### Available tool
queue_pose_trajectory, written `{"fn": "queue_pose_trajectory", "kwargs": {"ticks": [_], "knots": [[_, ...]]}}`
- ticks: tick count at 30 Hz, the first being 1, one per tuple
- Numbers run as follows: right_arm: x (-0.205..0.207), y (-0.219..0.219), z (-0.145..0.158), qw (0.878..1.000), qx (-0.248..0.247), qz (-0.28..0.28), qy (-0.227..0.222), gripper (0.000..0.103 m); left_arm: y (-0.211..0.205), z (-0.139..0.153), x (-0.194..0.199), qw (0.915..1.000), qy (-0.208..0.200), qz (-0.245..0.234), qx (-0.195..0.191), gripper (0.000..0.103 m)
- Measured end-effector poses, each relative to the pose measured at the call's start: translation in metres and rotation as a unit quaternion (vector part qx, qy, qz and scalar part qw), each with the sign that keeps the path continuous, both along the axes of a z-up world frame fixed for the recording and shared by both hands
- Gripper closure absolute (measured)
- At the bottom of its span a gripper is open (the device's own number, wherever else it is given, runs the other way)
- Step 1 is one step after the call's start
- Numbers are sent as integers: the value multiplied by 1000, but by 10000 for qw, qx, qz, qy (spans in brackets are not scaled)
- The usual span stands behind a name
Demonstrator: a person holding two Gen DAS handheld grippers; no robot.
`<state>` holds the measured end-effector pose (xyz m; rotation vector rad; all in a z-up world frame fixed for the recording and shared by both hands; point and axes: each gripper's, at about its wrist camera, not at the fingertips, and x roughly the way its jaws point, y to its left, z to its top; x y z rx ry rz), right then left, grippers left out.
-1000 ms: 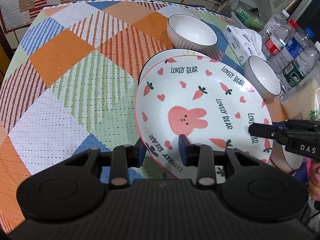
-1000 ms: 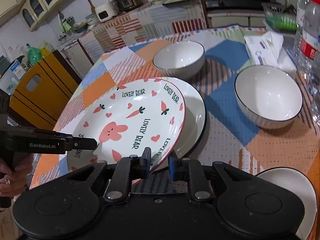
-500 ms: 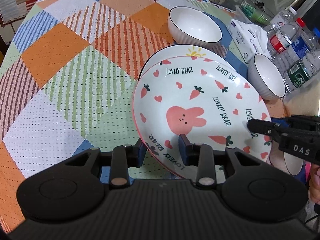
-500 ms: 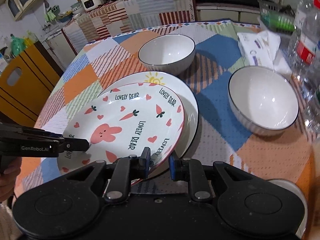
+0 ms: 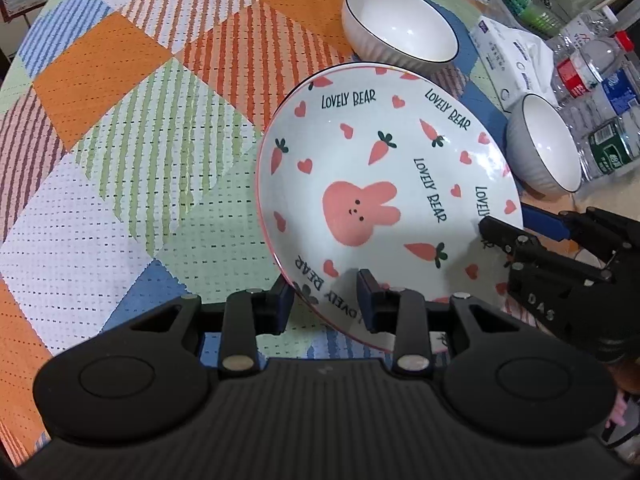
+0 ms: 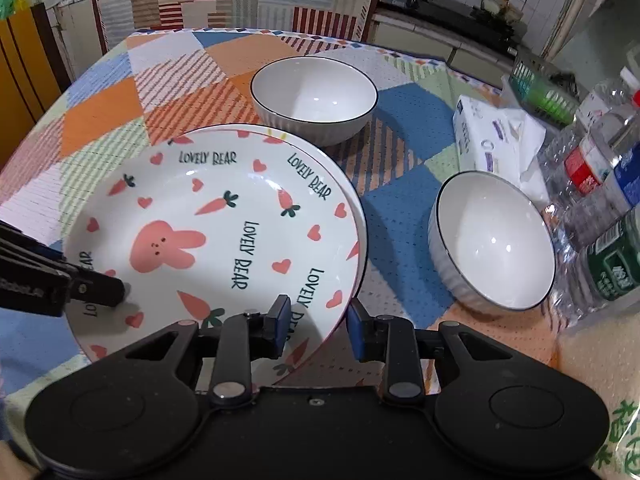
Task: Organize plates and bowls
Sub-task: 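Lower the bunny plate onto the sun plate and open both tools, then move both tools toward a white bowl beside the rice bag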
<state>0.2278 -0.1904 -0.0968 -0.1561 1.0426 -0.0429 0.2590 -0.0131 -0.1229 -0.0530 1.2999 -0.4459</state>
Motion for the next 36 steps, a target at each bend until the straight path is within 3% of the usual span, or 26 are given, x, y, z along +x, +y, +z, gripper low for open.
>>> {"fn": "queue_pose_trajectory", "kwargs": {"ticks": [4,7,12,21,30,33,36], "knots": [[-1,4,-5,9996,-206,106,-161,68,-2,3,-5,9999,-86,108,100,73],[-9,-3,0,9995,56,79,-311,68,-2,10,-13,9998,-140,110,120,74],[-37,-21,23,9960,670,-77,-583,68,-7,30,-36,9990,-355,-66,275,74],[-72,-40,74,9934,869,244,-708,67,-20,72,-87,9913,-810,-720,746,72],[-118,-50,104,9910,563,724,-971,48,-43,106,-133,9807,-1184,-1018,1176,63],[-134,-59,113,9889,551,851,-1089,37,-53,116,-146,9782,-1239,-1130,1227,61],[-151,-69,114,9880,569,901,-1115,37,-65,121,-157,9762,-1306,-1191,1260,55]]}}
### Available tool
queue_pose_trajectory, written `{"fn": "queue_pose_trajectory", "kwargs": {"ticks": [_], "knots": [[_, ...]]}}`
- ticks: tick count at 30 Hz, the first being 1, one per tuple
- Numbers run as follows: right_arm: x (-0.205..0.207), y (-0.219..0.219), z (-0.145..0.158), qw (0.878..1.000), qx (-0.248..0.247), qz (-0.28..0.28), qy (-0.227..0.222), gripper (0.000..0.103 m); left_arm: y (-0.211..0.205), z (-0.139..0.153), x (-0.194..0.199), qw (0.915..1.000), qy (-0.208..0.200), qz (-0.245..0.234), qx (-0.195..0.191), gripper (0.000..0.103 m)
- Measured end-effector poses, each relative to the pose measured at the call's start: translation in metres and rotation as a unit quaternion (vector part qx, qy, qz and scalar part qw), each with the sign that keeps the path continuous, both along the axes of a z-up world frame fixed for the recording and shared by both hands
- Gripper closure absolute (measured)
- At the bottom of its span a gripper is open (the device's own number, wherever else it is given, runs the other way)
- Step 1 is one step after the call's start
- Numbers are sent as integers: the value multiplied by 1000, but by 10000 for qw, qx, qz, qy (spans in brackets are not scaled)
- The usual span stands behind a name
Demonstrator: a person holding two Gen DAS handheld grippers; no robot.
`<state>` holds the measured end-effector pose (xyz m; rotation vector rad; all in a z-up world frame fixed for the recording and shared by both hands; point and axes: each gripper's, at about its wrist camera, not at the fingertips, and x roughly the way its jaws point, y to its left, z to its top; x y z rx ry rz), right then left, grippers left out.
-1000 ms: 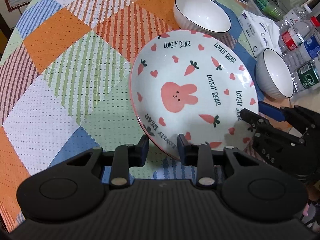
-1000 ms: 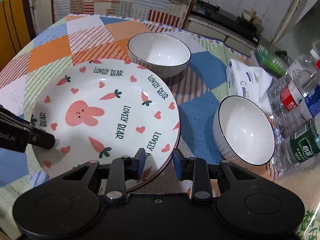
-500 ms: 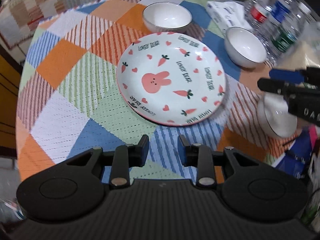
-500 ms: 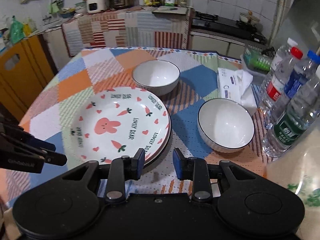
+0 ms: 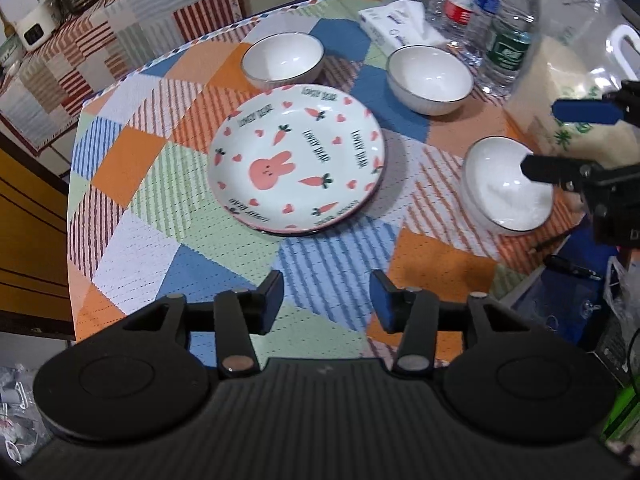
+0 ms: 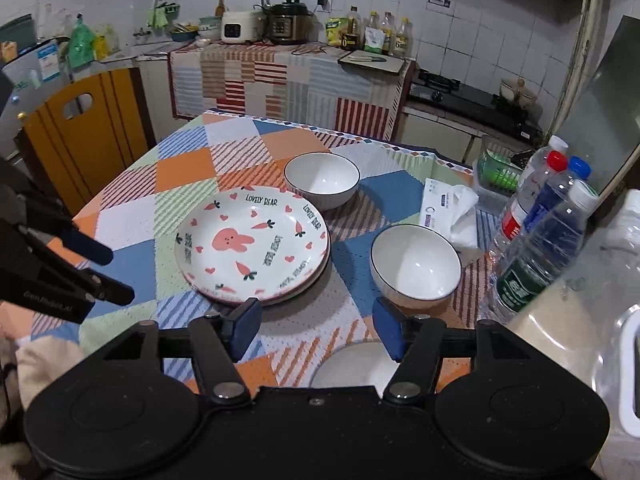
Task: Organize plates and bowls
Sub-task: 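Move both tools toward a white bowl beside the rice bag, then grasp the rim of the white bowl with both tools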
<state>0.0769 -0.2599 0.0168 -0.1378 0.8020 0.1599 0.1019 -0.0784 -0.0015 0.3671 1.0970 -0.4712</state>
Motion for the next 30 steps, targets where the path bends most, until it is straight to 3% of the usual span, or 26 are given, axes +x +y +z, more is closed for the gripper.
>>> {"fn": "queue_pose_trajectory", "kwargs": {"ticks": [5,11,16,23,30], "knots": [[-27,-23,-11,9998,65,-183,-24,33,-24,0,-13,9998,-3,-200,-16,39],[-45,-53,-32,9983,233,-534,85,29,-49,-18,-16,9991,84,-375,-167,29],[-48,-75,-56,9940,551,-936,99,29,-67,-41,-7,9981,127,-425,-419,27],[-34,-95,-95,9826,1042,-1470,452,30,-84,-70,19,9966,318,-214,-725,27],[-20,-96,-120,9730,1417,-1648,781,31,-98,-99,31,9923,555,-260,-1078,25]]}}
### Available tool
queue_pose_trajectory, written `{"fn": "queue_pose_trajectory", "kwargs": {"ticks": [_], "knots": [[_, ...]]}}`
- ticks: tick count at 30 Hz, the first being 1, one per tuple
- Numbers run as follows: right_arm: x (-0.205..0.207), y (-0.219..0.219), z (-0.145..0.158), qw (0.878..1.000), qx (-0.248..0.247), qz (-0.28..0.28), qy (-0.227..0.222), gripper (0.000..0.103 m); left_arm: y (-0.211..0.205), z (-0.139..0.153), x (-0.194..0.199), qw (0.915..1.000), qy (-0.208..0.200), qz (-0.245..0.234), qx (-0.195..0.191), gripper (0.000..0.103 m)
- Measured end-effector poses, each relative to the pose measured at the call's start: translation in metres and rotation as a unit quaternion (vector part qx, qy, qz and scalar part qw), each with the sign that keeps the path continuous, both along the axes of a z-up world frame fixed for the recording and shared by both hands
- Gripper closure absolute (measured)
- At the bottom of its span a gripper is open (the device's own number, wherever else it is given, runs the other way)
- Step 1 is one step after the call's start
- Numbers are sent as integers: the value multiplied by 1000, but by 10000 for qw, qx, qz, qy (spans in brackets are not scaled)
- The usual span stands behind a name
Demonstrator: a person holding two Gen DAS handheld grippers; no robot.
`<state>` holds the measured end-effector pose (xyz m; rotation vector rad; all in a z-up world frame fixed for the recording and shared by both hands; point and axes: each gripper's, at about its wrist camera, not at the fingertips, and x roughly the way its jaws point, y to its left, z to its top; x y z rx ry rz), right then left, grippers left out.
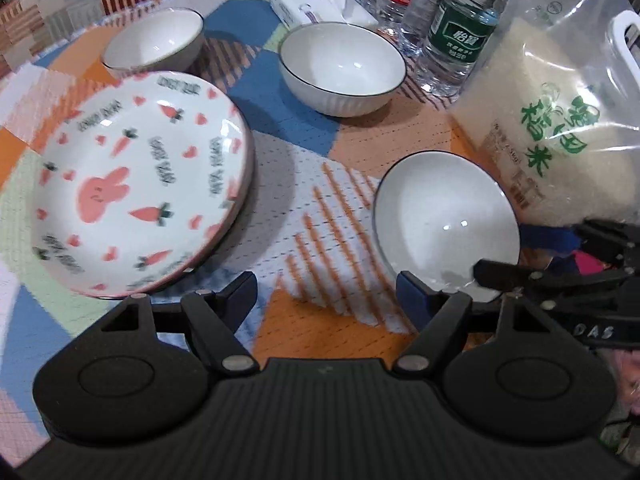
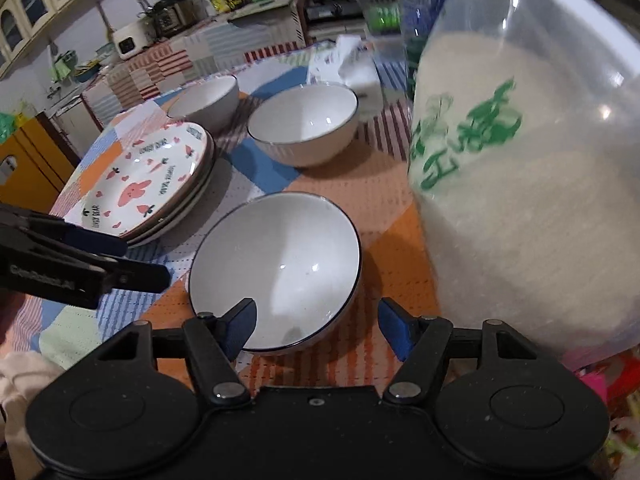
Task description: Organize plates and bowls
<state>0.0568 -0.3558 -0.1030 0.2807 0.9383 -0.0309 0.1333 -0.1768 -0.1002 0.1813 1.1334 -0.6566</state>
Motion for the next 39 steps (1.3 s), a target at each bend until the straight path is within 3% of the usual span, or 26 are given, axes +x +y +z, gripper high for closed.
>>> {"fn": "queue_pose_trajectory", "kwargs": {"ticks": [3,5,6,7,9,10,11,20,32,39], "knots": [[5,0,-8,9997,120,-196,99,33,-5,-10,4,9995,251,69,-181,27],[7,-1,-12,9991,147,-370,175,42,-10,-15,4,9988,382,57,-285,32],[8,-1,-15,9986,160,-458,215,51,-11,-18,4,9983,466,43,-342,38],[9,-2,-16,9980,175,-563,245,65,-13,-21,4,9977,566,29,-380,51],[9,-6,-18,9964,303,-751,241,77,-16,-27,4,9959,769,-1,-469,67],[9,-8,-19,9951,439,-855,233,78,-17,-28,4,9943,874,-53,-603,79],[9,-9,-19,9936,531,-963,249,78,-18,-29,4,9932,947,-81,-676,81],[13,6,-9,9937,531,-877,461,83,1,-19,-4,9928,1125,-106,-398,83],[9,61,11,9942,902,-38,577,82,82,24,-12,9946,951,394,-159,83],[21,95,11,9927,877,475,680,82,118,19,-15,9916,1028,780,-71,83]]}}
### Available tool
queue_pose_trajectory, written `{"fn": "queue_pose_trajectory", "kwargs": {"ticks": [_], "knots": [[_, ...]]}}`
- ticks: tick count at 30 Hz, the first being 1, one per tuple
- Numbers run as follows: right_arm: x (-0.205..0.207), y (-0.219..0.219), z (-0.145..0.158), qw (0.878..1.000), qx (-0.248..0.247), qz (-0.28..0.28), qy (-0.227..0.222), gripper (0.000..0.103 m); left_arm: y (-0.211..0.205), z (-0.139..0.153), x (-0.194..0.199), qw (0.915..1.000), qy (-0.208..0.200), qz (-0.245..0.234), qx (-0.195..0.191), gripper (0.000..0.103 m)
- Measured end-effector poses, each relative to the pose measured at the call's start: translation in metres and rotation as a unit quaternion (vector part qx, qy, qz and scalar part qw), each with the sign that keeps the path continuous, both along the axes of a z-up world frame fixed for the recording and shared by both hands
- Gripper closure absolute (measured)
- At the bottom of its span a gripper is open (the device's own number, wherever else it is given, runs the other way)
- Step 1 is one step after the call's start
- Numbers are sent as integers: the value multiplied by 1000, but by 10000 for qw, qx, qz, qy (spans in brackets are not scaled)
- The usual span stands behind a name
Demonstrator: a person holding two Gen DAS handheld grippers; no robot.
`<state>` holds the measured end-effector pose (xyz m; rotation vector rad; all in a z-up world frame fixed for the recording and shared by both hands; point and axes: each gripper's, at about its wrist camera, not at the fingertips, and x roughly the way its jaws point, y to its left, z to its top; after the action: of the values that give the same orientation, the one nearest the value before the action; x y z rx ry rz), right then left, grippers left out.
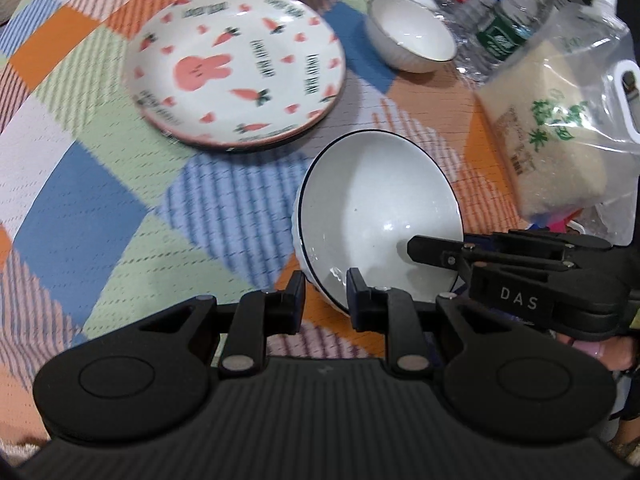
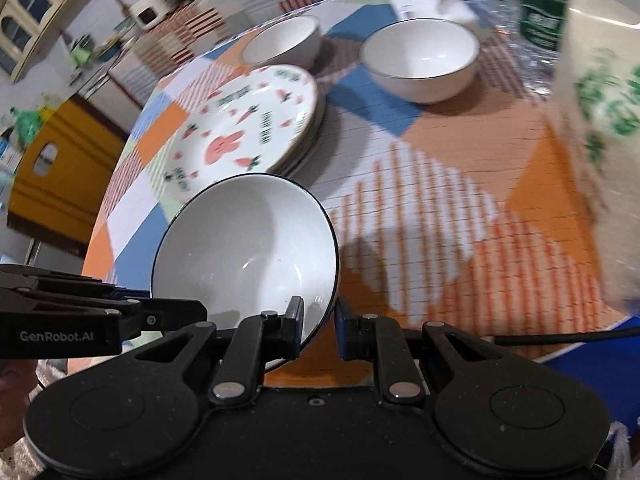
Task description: Organize plates and bowls
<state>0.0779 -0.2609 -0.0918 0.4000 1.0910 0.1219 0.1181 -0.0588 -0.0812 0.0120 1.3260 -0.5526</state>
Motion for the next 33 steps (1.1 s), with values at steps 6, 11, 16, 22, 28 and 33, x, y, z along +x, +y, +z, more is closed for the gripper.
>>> {"fn": "queue_pose_trajectory", "kwargs": {"ticks": [6,11,16,22,28,33], "knots": [[13,17,-10,9994,-52,313,125,83,11,-13,2,9995,142,173,207,83],[22,26,-18,9983,-81,542,211,83,12,-18,4,9988,188,208,399,83],[24,29,-22,9978,-127,630,173,83,14,-24,6,9983,280,248,438,83],[27,29,-29,9972,-161,718,162,83,15,-33,4,9975,449,290,467,82],[24,28,-22,9962,-146,855,79,80,16,-26,-1,9974,422,252,521,78],[13,23,9,9930,-436,1036,-351,73,19,-4,-6,9984,233,204,468,71]]}}
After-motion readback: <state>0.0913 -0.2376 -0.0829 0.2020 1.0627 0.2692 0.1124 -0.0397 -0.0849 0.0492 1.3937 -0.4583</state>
